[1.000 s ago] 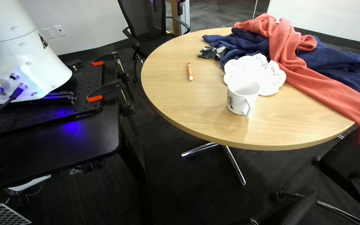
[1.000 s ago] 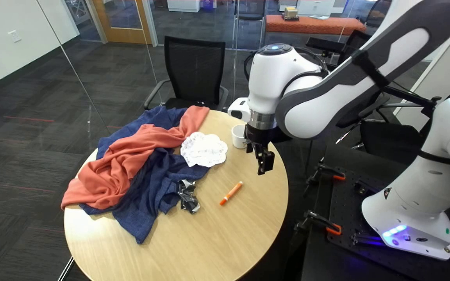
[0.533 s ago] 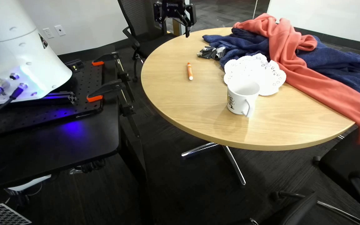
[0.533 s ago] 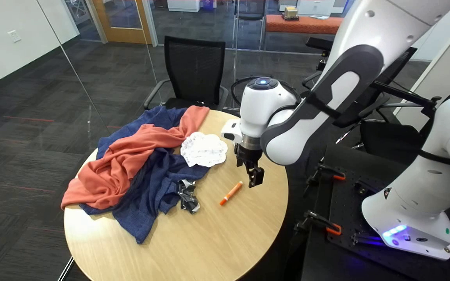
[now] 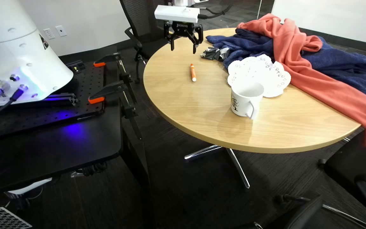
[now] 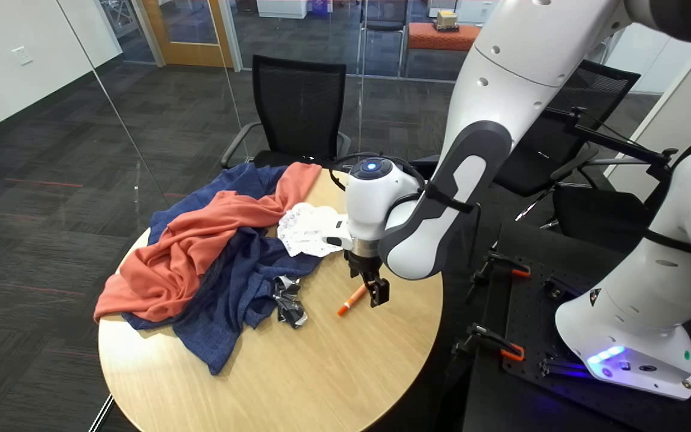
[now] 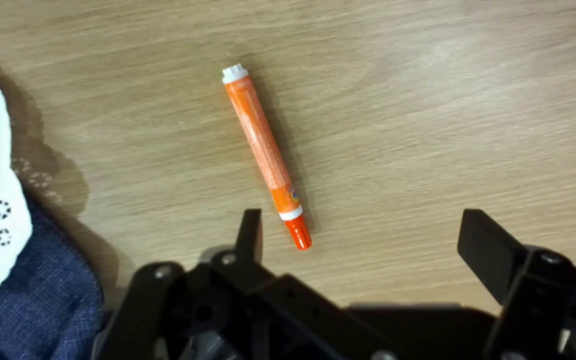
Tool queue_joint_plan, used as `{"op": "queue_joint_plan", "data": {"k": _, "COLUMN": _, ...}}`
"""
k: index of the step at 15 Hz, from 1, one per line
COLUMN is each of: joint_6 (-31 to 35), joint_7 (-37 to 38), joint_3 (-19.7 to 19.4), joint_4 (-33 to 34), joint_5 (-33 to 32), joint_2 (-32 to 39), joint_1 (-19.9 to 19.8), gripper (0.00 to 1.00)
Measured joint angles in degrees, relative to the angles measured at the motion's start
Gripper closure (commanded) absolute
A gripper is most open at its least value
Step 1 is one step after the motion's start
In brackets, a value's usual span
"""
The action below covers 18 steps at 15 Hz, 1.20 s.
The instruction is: Place the blue peg on the table
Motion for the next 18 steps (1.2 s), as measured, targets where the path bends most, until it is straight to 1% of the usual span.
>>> {"op": "queue_joint_plan", "data": {"k": 3, "joint_6": 0.00, "joint_7": 0.76, "joint_3": -0.05, "joint_4": 3.22, "joint_5": -3.69, "joint_2": 3.79, "joint_1": -0.41, "gripper": 0.00}}
{"op": "queue_joint_plan", "data": {"k": 6, "joint_6": -0.01, "joint_7": 0.97, "joint_3": -0.08, "joint_4": 5.81, "joint_5": -5.96, "joint_2": 6.78, "joint_1": -0.81, "gripper": 0.00}}
{"op": "queue_joint_plan", "data": {"k": 12, "joint_6": -0.04, "joint_7": 0.97, "joint_3": -0.27, "joint_4": 8.94, "joint_5": -7.99, "joint_2": 11.31, "joint_1": -1.60, "gripper": 0.00}}
{"op": "queue_joint_plan", "data": {"k": 18, "joint_6": -0.04, "joint_7": 0.97, "joint_3": -0.27, "joint_4": 10.32, "joint_5": -8.25, "joint_2": 13.62, "joint_1": -2.14, "gripper": 0.00}}
